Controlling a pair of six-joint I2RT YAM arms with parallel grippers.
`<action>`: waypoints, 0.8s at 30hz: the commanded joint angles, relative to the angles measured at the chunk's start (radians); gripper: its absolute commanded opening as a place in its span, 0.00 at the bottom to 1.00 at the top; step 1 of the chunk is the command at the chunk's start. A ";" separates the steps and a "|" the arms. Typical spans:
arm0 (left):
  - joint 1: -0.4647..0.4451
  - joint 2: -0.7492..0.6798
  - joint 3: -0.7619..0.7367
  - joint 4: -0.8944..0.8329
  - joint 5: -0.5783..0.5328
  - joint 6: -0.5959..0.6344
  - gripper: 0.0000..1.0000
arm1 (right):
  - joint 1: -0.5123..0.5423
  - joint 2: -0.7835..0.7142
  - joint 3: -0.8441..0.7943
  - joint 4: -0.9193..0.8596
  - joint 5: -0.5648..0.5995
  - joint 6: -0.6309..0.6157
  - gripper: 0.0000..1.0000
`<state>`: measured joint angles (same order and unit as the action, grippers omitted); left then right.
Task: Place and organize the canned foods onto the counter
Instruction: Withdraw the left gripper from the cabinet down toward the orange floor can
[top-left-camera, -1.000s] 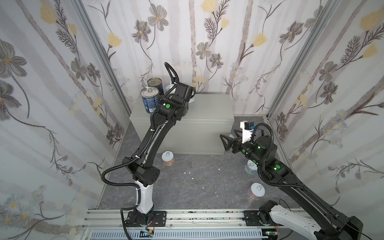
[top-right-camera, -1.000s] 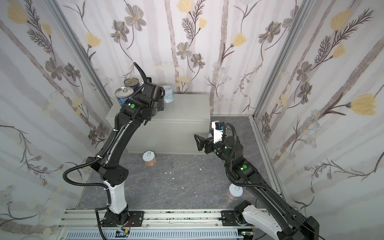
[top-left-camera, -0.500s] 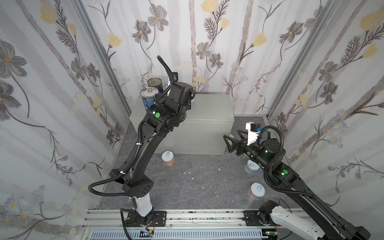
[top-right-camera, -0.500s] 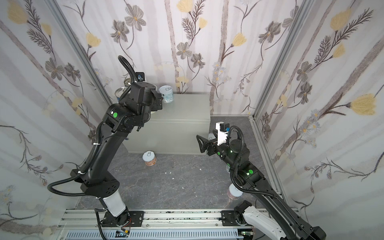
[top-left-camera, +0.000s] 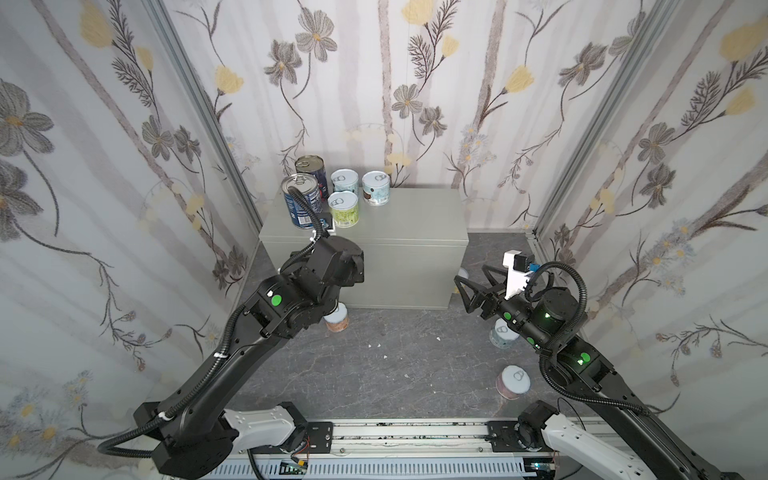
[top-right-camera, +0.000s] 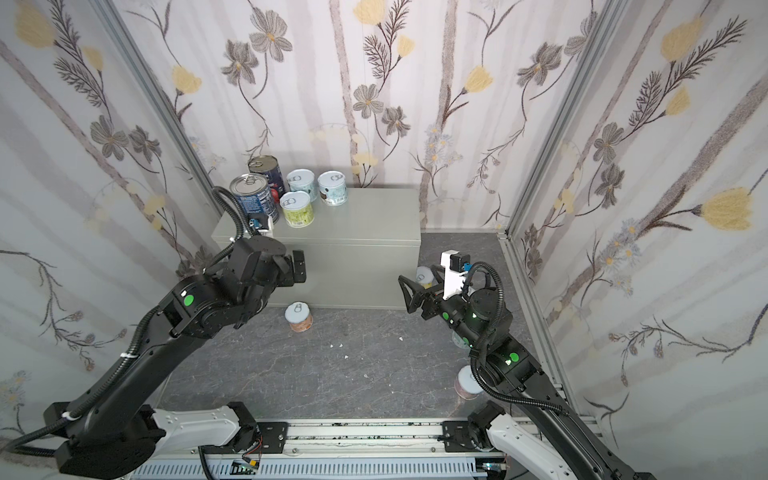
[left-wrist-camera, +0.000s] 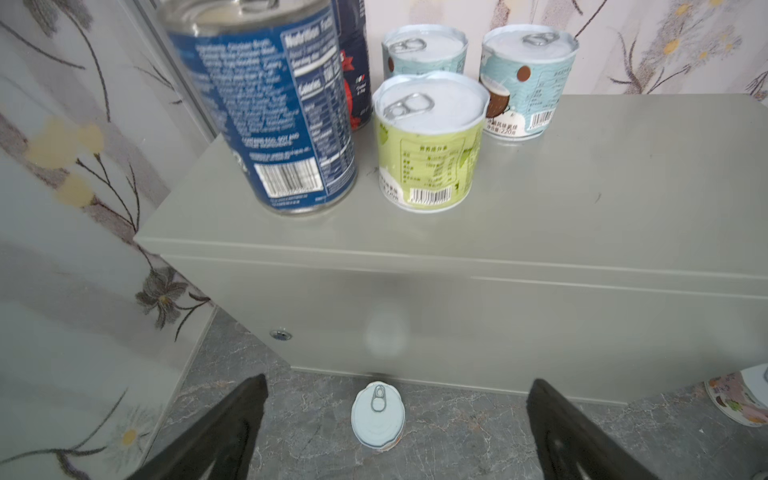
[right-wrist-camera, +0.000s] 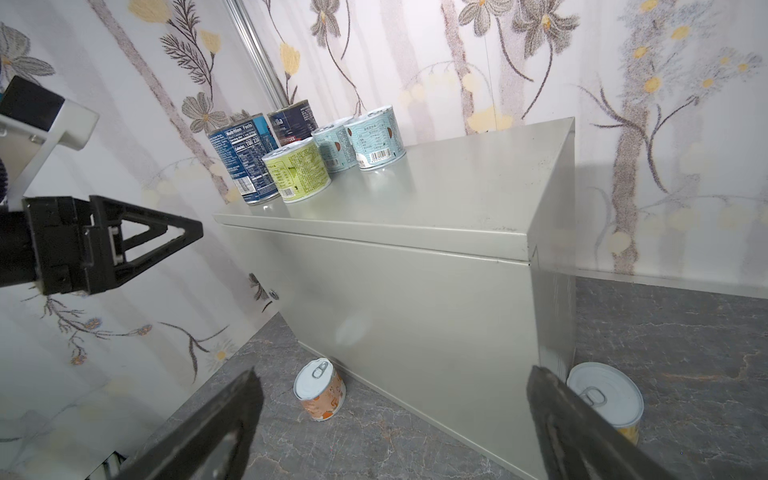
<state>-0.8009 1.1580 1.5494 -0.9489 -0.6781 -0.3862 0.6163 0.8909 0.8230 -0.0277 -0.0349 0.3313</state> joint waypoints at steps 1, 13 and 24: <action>-0.001 -0.099 -0.117 0.030 0.048 -0.106 1.00 | 0.008 -0.025 -0.031 -0.025 -0.004 0.025 1.00; -0.011 -0.355 -0.608 0.113 0.128 -0.340 1.00 | 0.023 -0.165 -0.150 -0.086 -0.002 0.076 1.00; -0.010 -0.285 -0.895 0.427 0.089 -0.351 1.00 | 0.024 -0.227 -0.205 -0.133 0.041 0.040 1.00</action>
<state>-0.8104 0.8558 0.6804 -0.6746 -0.5579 -0.7403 0.6392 0.6659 0.6289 -0.1528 -0.0185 0.3908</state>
